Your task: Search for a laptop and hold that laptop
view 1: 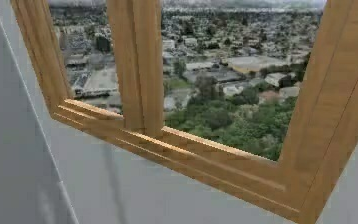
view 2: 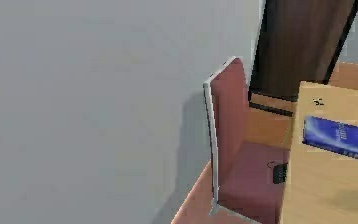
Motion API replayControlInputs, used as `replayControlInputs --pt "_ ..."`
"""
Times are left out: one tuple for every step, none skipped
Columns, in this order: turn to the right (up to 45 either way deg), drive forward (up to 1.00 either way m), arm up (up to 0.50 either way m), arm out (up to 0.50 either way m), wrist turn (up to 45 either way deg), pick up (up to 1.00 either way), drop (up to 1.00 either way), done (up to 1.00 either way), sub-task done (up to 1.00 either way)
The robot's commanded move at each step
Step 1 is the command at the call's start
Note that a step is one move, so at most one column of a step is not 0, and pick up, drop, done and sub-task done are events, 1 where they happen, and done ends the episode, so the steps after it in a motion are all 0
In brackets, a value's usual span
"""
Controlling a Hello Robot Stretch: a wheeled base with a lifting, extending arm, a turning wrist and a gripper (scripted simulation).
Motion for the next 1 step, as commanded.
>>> replayControlInputs --pt "-45.0 0.00 0.00 0.00 0.0 0.00 0.00 0.00 0.00"
